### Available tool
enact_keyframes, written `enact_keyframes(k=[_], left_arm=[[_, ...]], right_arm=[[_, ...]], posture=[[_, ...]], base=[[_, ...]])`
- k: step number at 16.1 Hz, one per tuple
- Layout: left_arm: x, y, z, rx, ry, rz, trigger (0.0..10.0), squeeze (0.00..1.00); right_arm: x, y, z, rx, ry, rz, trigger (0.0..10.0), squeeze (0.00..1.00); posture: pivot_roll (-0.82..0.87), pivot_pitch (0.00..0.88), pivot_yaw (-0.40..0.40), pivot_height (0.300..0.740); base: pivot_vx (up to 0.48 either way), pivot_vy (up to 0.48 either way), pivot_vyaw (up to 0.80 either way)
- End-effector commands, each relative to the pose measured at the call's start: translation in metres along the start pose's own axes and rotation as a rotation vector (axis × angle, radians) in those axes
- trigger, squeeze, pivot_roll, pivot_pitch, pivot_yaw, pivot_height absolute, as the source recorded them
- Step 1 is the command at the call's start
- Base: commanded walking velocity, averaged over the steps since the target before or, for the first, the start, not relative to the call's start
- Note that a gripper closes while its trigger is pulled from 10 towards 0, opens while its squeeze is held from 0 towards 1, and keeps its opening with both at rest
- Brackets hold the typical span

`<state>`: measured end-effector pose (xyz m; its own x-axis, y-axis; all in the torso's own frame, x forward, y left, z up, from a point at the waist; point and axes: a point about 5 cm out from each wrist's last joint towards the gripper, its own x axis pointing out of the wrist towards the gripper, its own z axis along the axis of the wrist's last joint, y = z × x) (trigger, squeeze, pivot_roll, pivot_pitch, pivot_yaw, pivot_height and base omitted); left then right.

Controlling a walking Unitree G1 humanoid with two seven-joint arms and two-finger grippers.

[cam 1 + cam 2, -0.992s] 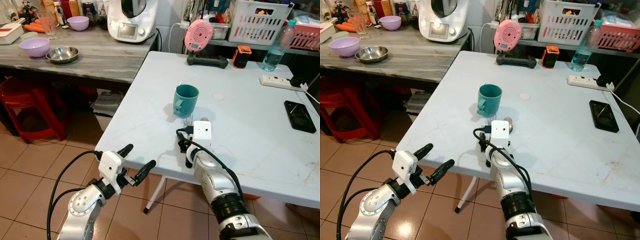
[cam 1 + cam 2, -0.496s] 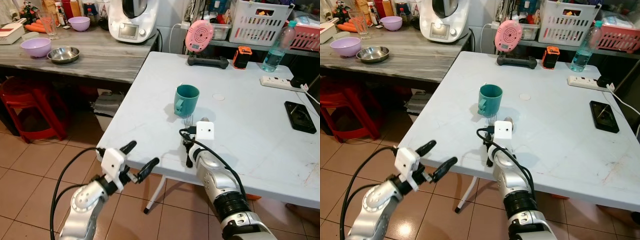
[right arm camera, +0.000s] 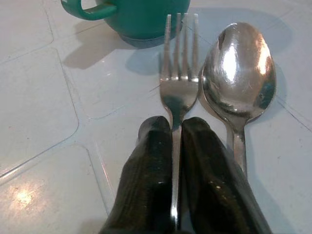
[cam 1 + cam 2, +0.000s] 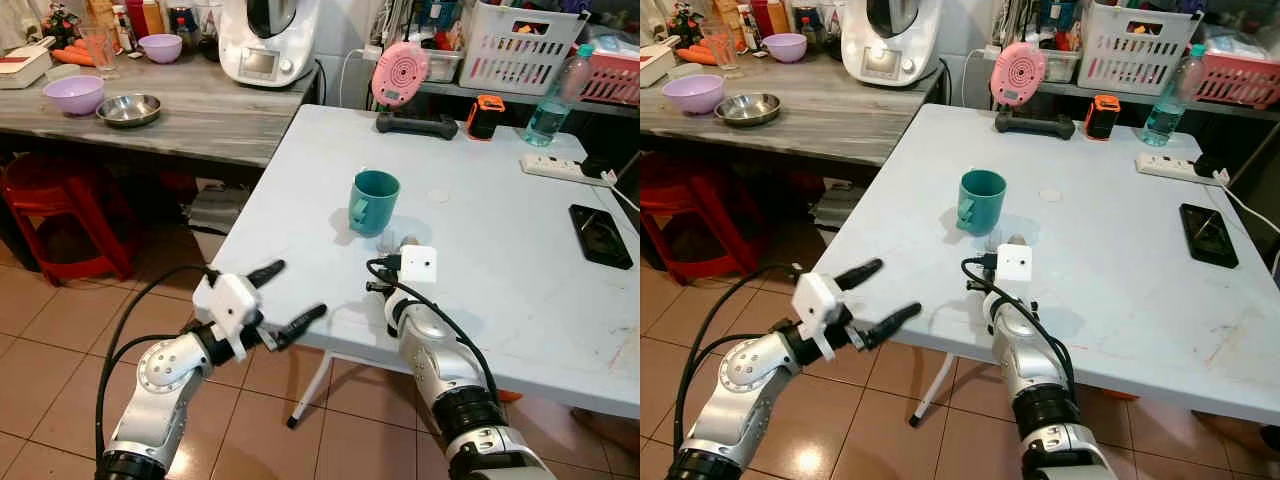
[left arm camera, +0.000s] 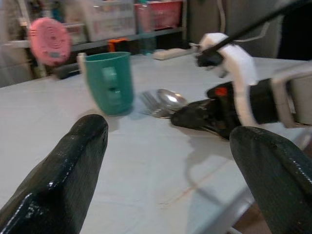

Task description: Setting the table

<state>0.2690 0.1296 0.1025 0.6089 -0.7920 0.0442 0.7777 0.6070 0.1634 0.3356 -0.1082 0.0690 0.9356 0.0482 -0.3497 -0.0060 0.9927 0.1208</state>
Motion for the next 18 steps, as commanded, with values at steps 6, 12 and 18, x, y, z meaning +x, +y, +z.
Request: enact_keyframes(k=[6, 12, 18], left_arm=[[0.001, -0.009, 0.002, 0.066, 0.046, -0.129, 10.0, 0.0], [-0.003, -0.004, -0.005, 0.074, 0.043, -0.053, 10.0, 0.0], [-0.019, 0.044, -0.014, 0.014, 0.057, 0.452, 10.0, 0.0]], right_arm=[[-0.004, -0.008, -0.021, 0.031, 0.081, -0.032, 0.0, 0.0], [-0.006, -0.007, 0.018, 0.077, -0.116, -0.012, 0.0, 0.0], [-0.049, -0.025, 0.054, 0.019, -0.409, -0.019, 10.0, 0.0]], posture=[[0.0, 0.0, -0.014, 0.74], [0.0, 0.0, -0.02, 0.74], [-0.01, 0.0, -0.024, 0.74]], base=[[0.0, 0.0, 0.0], [0.0, 0.0, 0.0], [0.0, 0.0, 0.0]])
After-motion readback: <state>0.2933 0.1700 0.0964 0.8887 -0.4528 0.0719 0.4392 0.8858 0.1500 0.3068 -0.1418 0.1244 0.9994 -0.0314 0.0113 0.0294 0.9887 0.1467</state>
